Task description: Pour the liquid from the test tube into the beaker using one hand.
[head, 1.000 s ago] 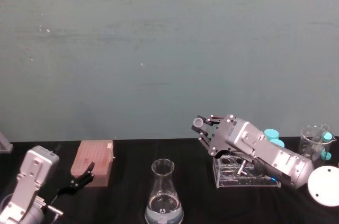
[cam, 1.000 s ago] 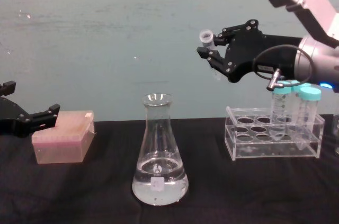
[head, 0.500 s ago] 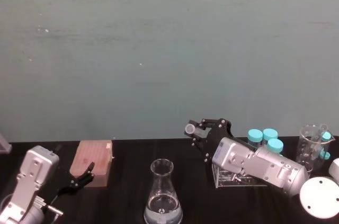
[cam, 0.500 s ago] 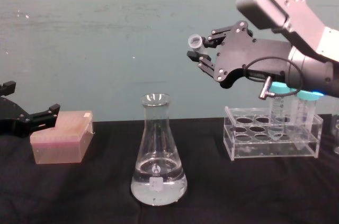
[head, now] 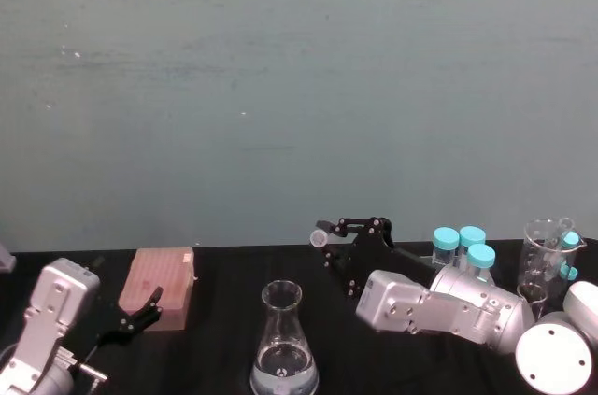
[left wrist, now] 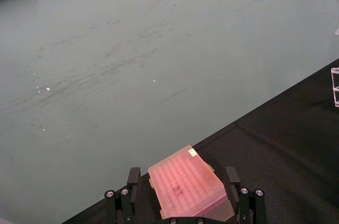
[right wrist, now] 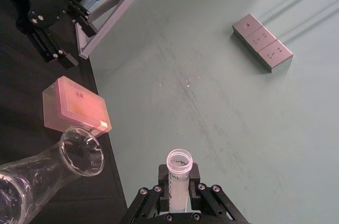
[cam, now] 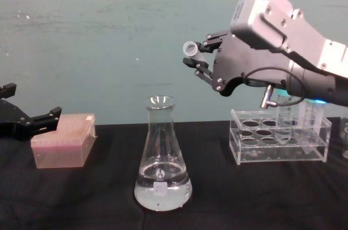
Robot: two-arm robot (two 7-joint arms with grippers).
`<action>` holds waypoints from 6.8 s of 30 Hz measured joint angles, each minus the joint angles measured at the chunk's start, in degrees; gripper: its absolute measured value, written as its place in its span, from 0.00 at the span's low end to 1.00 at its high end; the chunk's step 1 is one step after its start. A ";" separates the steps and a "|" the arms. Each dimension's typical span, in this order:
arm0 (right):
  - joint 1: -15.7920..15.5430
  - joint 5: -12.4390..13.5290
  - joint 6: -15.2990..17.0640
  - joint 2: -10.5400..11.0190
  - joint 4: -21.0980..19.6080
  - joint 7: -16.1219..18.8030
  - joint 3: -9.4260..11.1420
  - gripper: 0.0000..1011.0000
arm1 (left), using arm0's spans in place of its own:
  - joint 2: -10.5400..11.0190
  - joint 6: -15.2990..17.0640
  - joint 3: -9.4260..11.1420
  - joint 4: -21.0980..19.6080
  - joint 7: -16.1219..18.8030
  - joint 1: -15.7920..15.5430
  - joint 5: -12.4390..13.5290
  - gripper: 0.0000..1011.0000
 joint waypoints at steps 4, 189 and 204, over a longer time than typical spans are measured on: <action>-0.04 -1.58 -0.31 -0.04 -0.13 -1.08 -0.40 0.21 | 0.00 0.00 0.00 0.00 0.00 0.00 0.00 0.99; 3.54 -5.82 2.83 2.89 0.62 -10.11 -7.16 0.21 | 0.00 0.00 0.00 0.00 0.00 0.00 0.00 0.99; 5.02 18.89 14.69 1.16 4.67 7.70 6.11 0.21 | 0.00 0.00 0.00 -0.01 0.00 0.00 0.00 0.99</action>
